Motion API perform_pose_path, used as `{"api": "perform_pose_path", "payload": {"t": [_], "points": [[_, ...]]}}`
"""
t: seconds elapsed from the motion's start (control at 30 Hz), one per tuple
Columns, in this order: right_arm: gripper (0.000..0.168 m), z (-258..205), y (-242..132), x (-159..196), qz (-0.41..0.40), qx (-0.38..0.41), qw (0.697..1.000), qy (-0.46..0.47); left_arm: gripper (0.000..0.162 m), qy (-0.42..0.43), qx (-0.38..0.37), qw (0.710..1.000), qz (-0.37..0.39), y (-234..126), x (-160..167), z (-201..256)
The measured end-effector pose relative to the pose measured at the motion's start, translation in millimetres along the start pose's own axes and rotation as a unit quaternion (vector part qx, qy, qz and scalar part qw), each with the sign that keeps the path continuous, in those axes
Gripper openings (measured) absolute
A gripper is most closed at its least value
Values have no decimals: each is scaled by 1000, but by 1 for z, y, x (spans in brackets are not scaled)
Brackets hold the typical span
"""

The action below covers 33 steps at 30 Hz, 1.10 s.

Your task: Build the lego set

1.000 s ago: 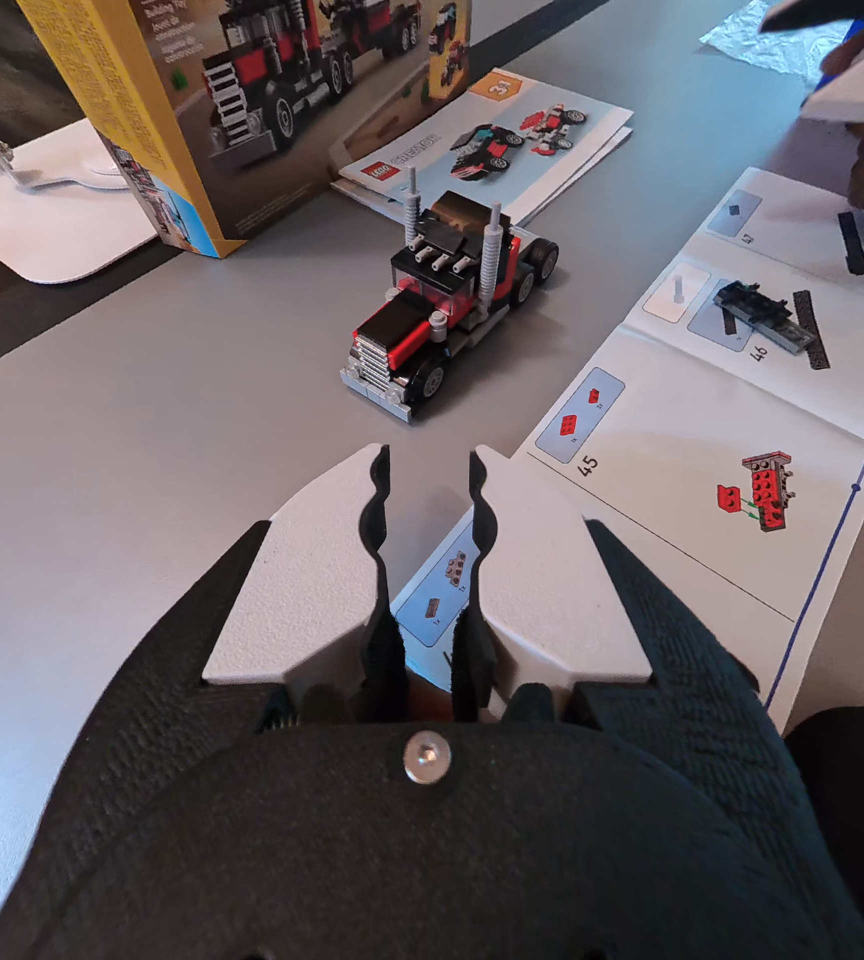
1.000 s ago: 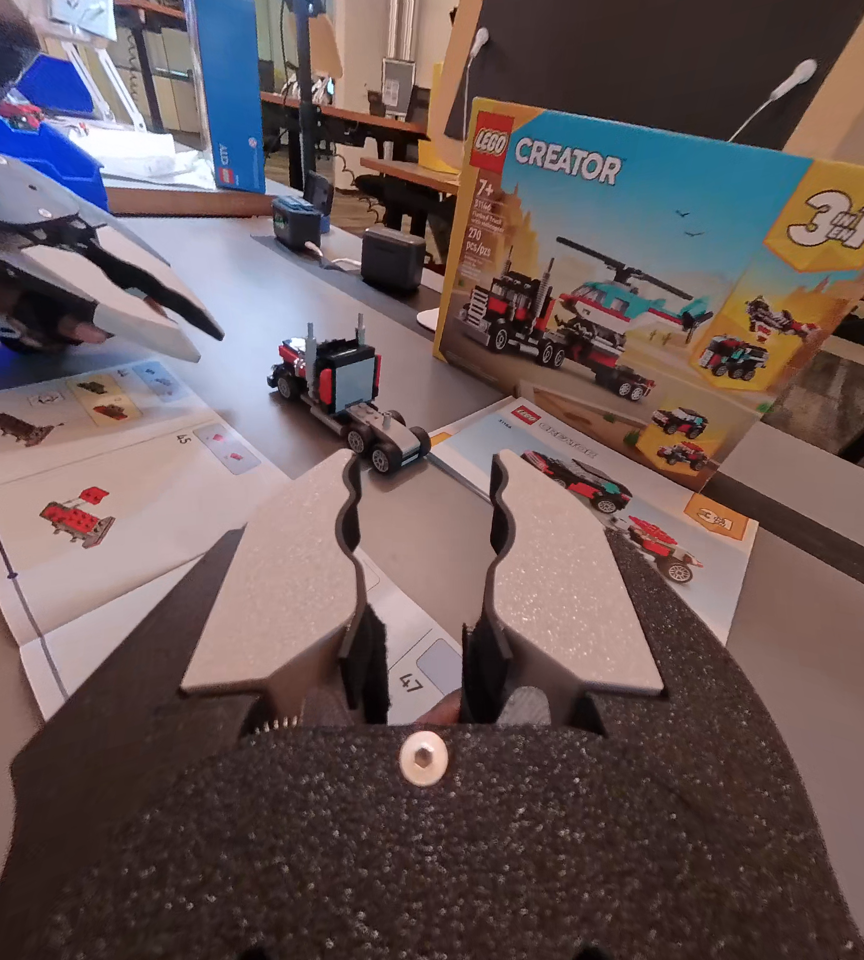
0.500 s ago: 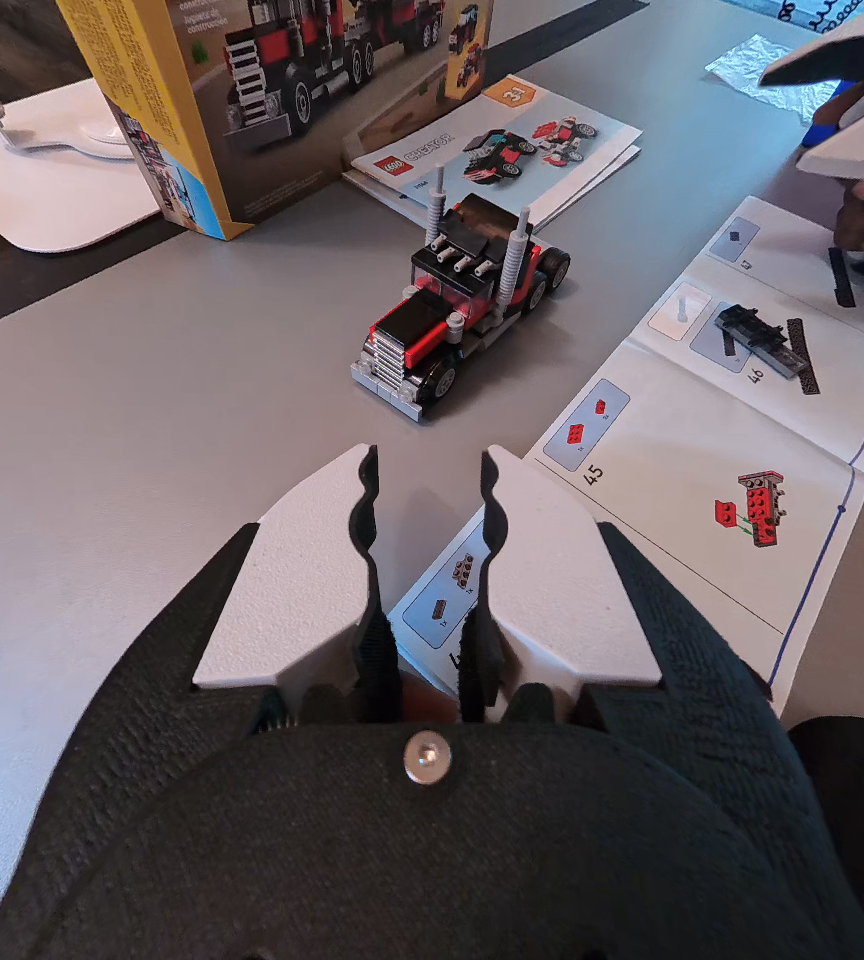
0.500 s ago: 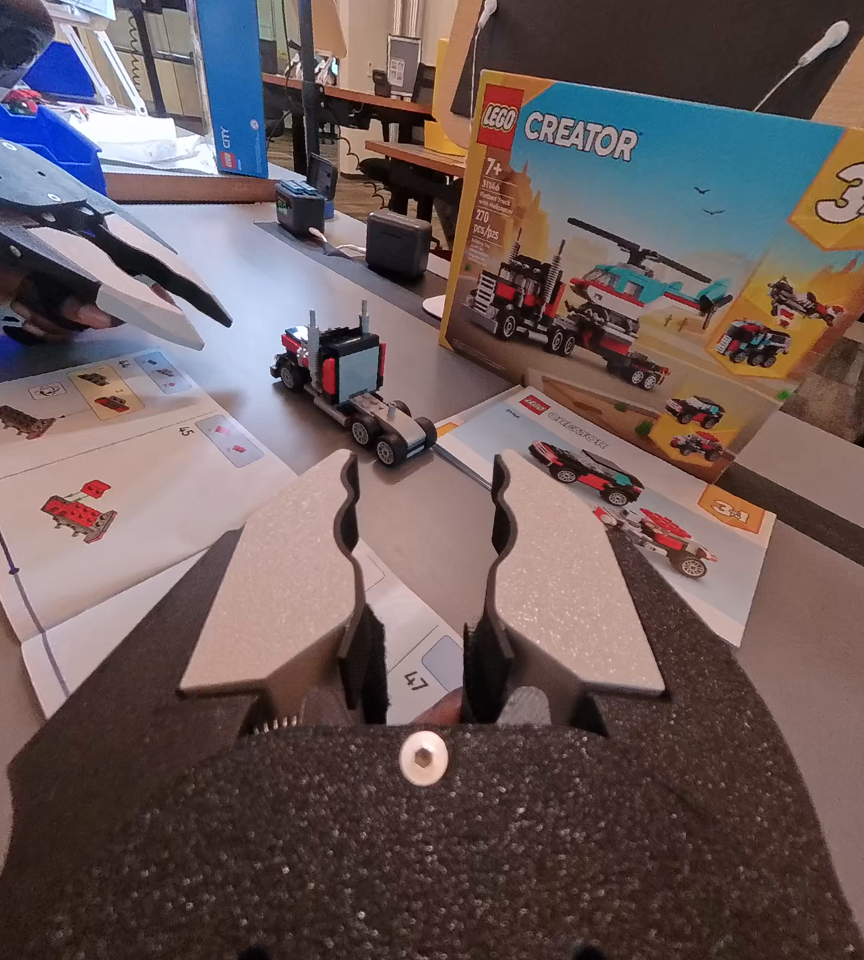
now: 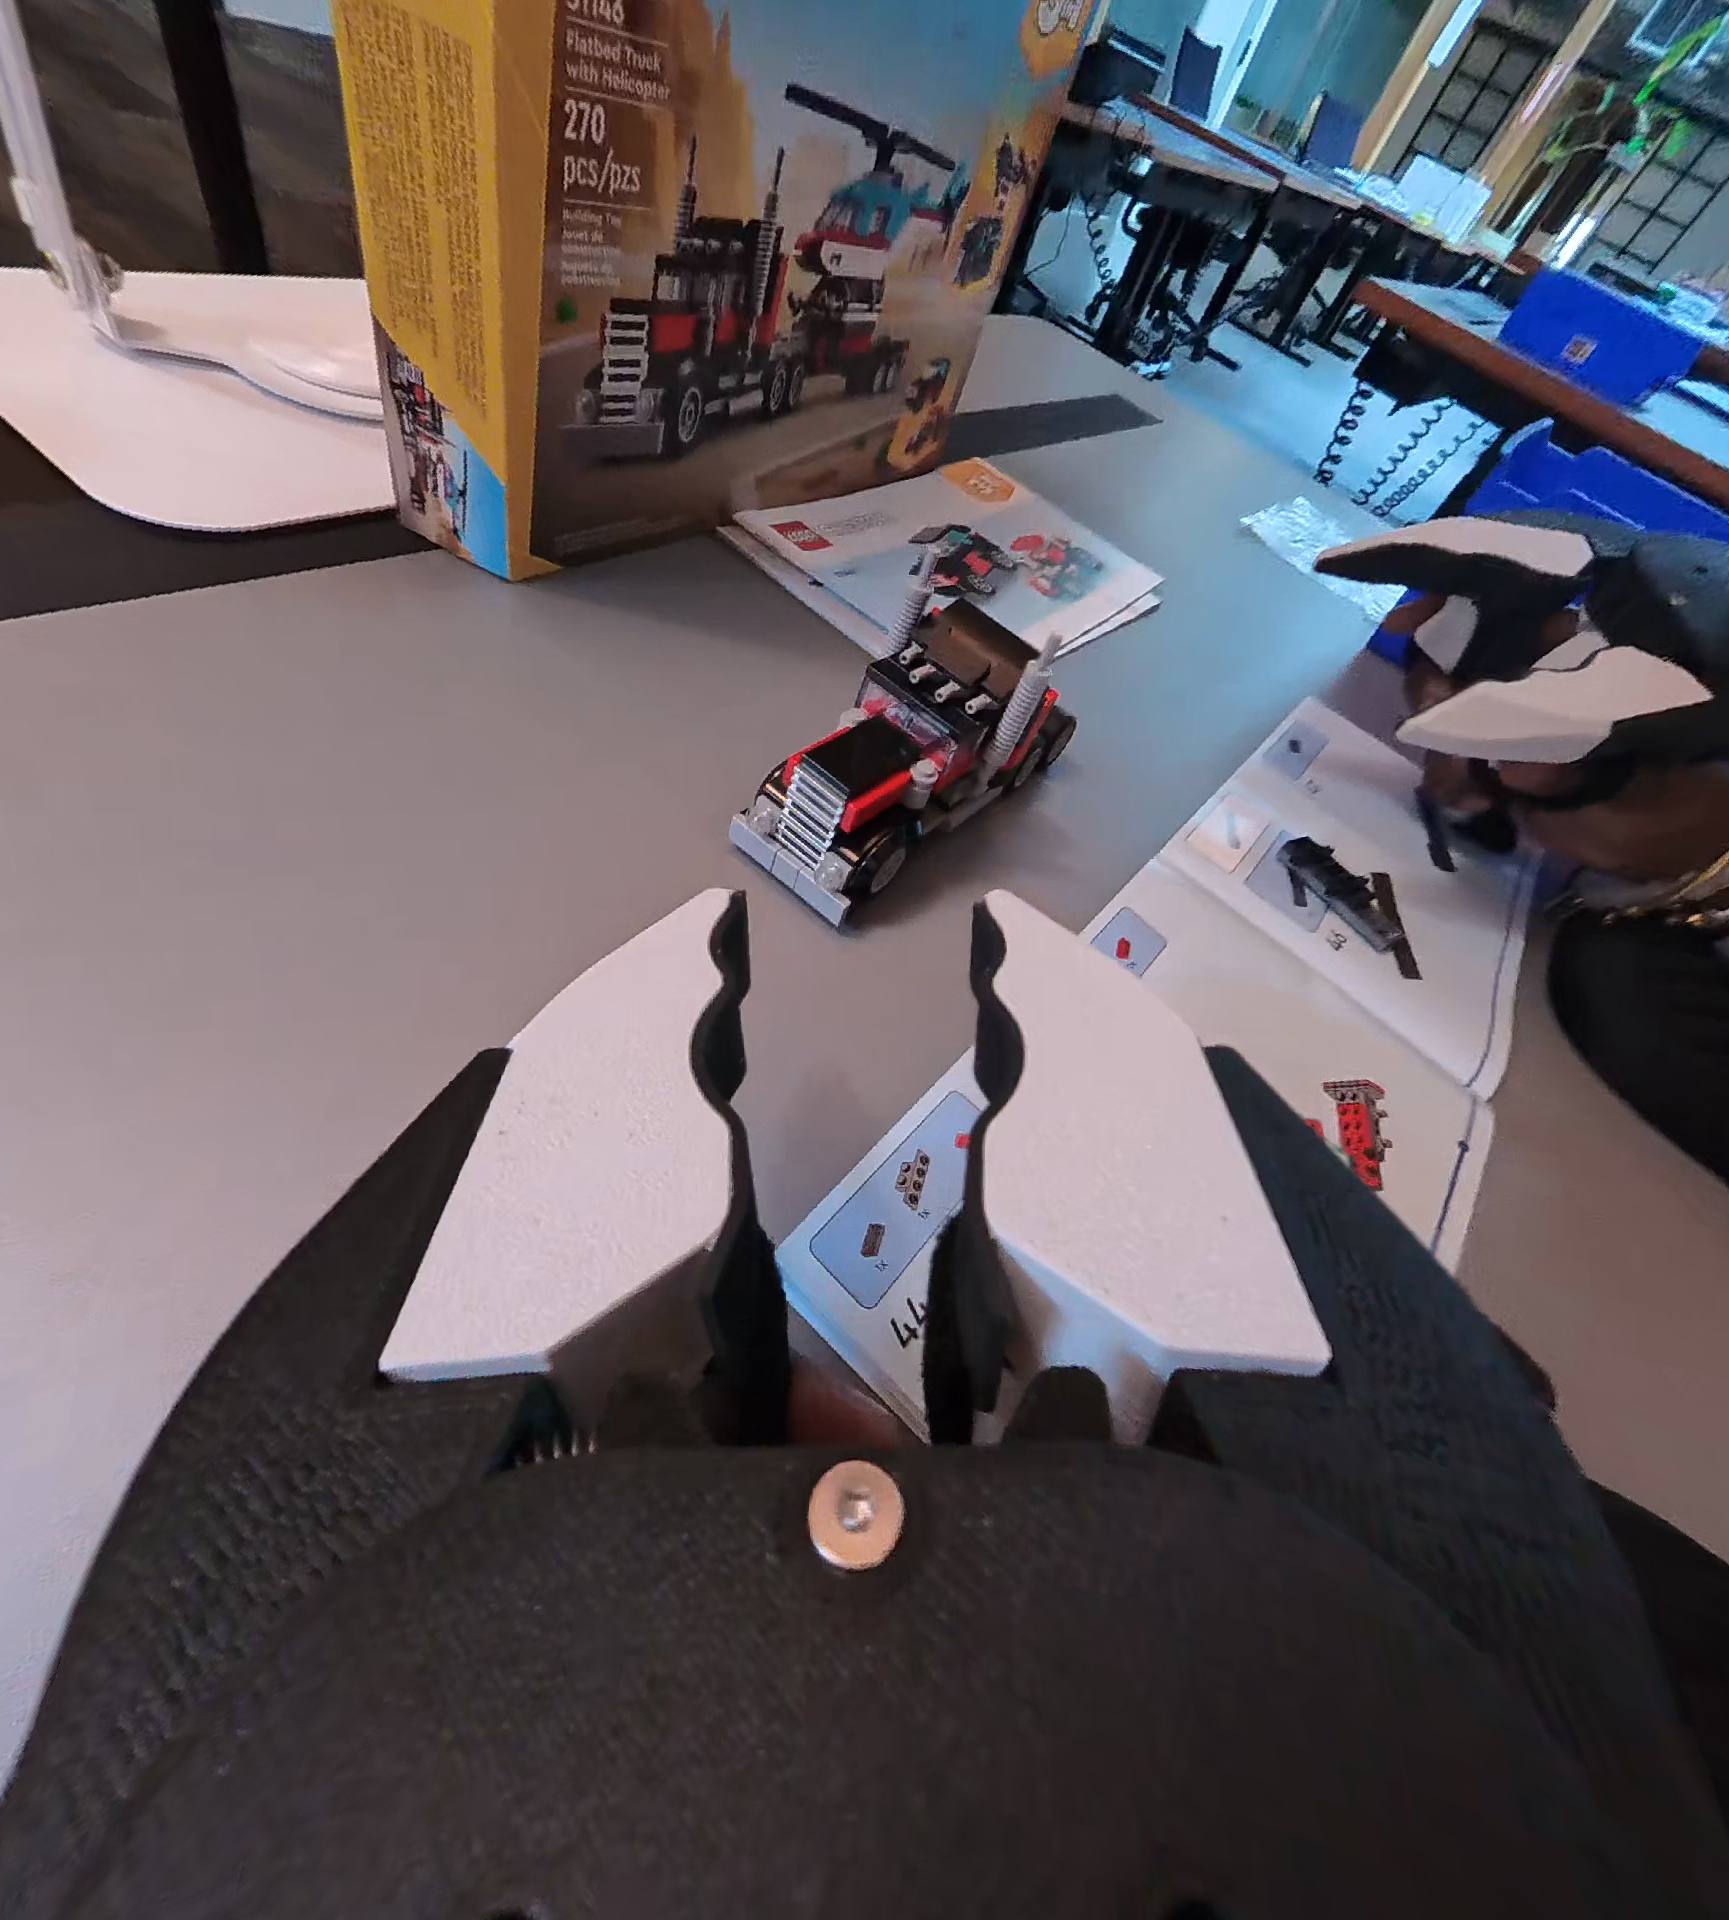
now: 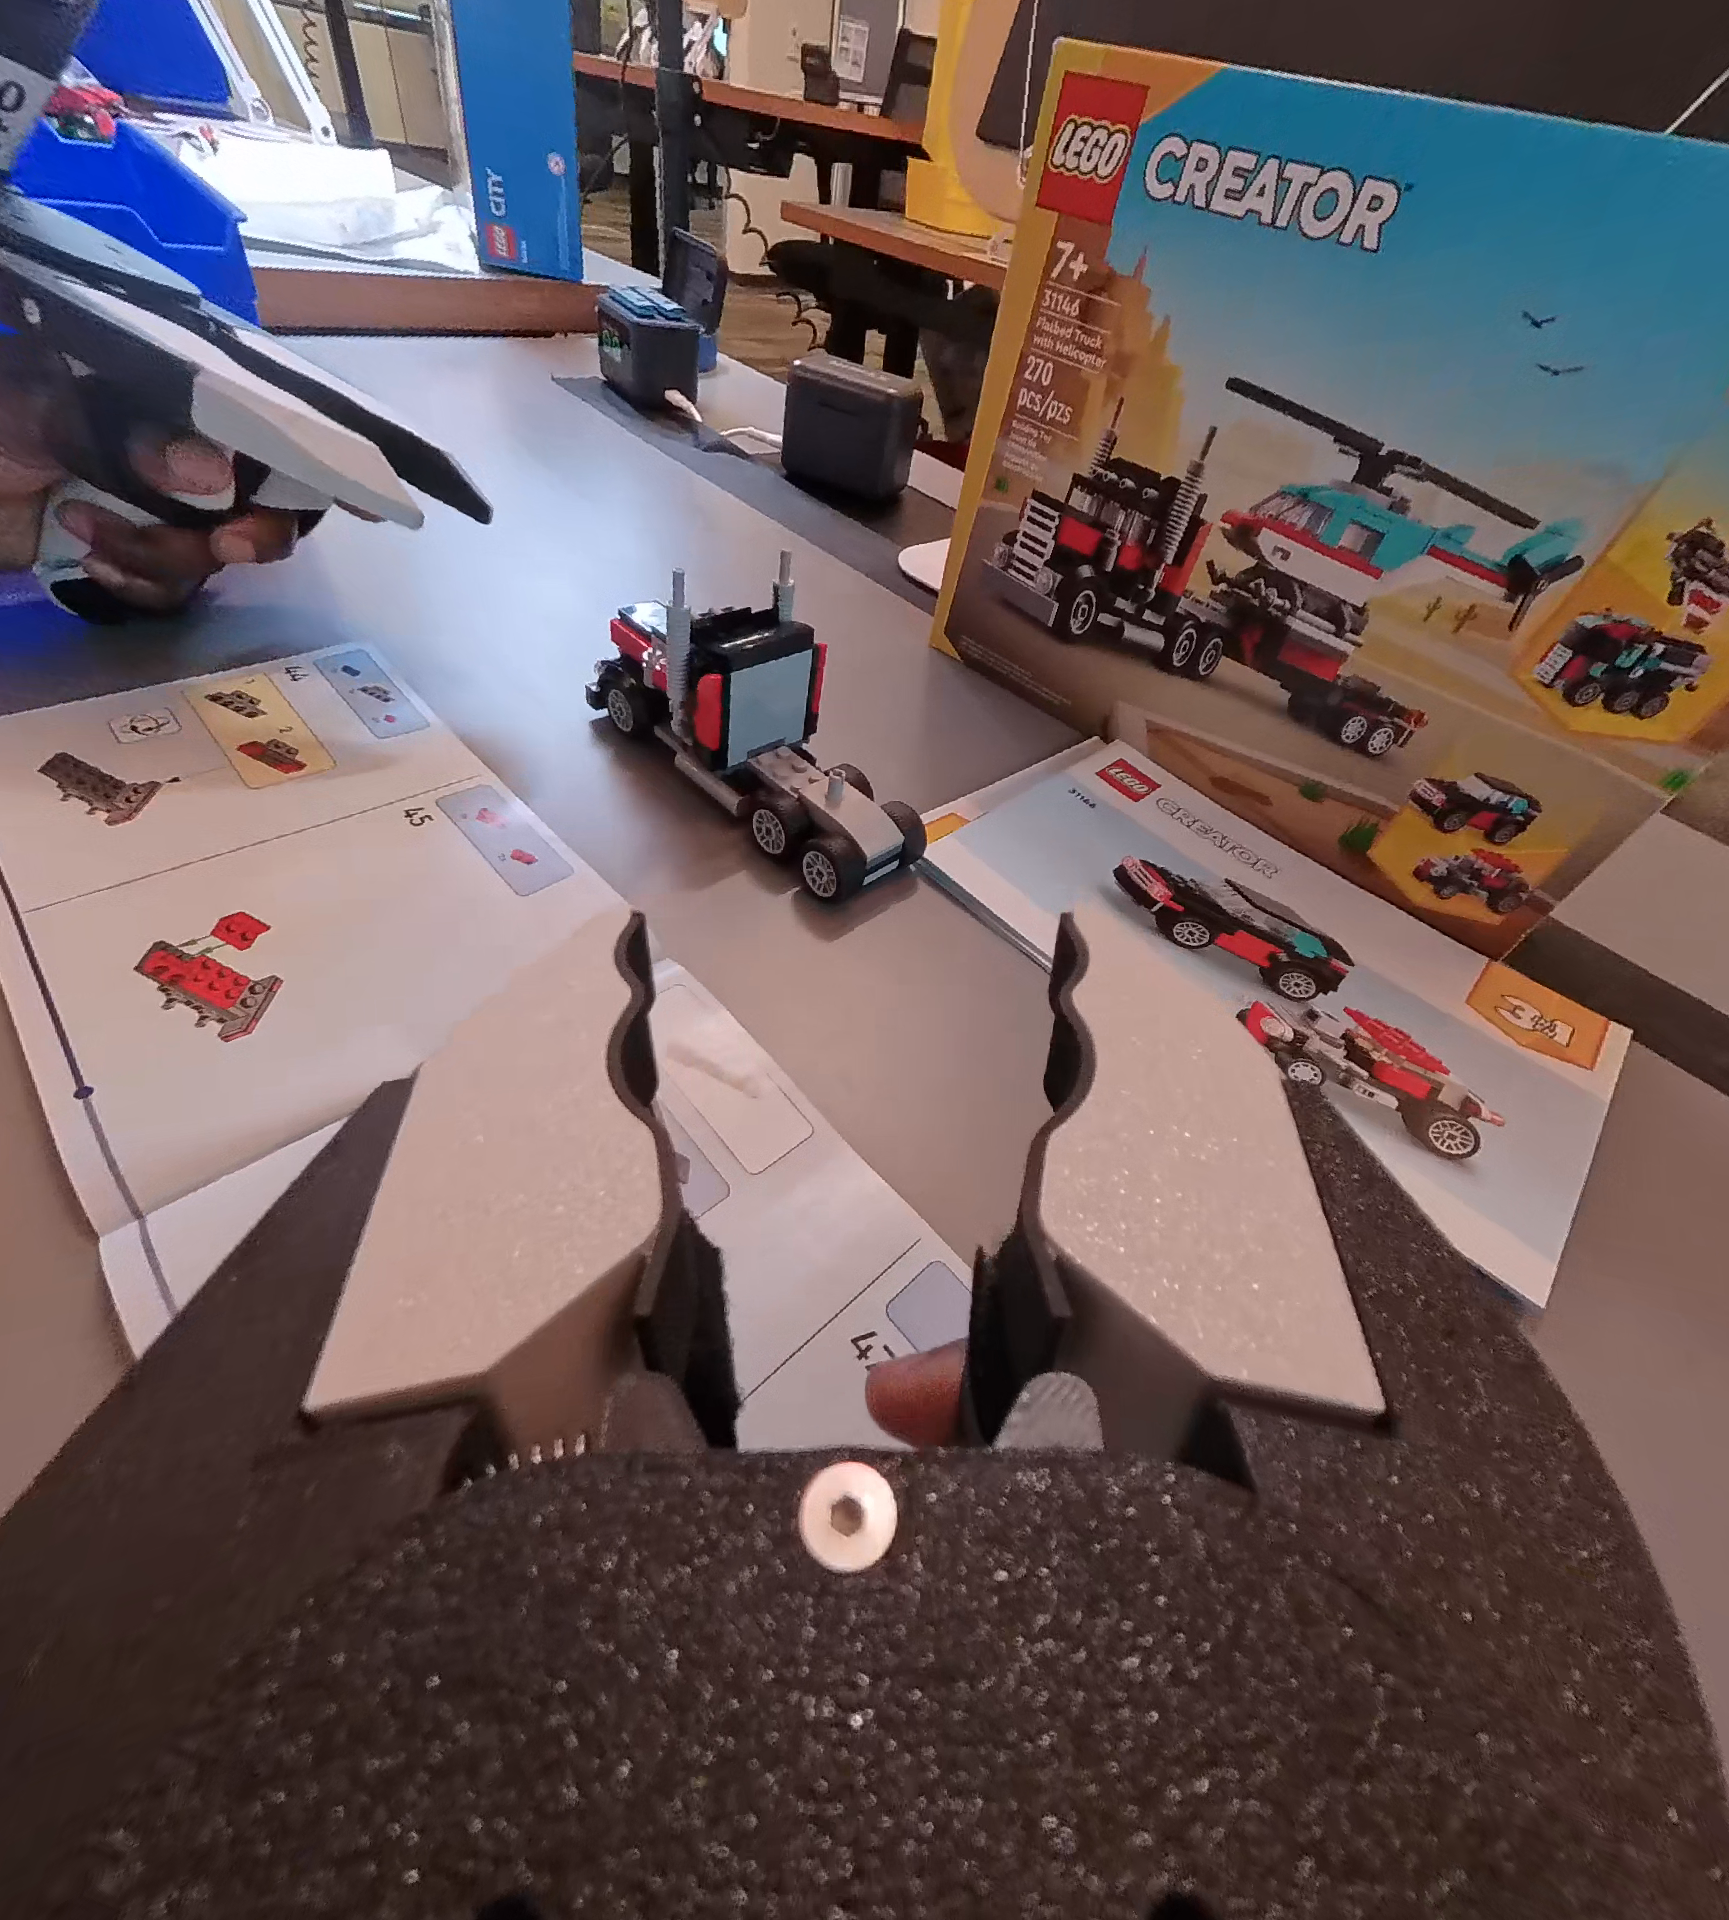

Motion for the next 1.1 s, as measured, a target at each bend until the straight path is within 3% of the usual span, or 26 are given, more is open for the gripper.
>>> {"api": "perform_pose_path", "payload": {"t": [0.2,0.47,1.1], "points": [[82,0,0,1,-9,7,1000,-16,41,-24,4,1000,4,-1,-1,-4],[85,17,-13,-8,61,76,995,-23,50,2,-12,999,49,-6,-7,-2],[83,12,-9,-5,43,66,995,-58,47,14,-14,999,37,-4,-5,-1]]}}
Point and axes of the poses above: each gripper's, where its closed fingertips meet, y out along the fingers, x out of its underside, z = x × y across the jaws, the point moved 4 cm from there along -y, back along the fingers, and after that the axes turned 13 degrees about -y, right-handed, at the moved point
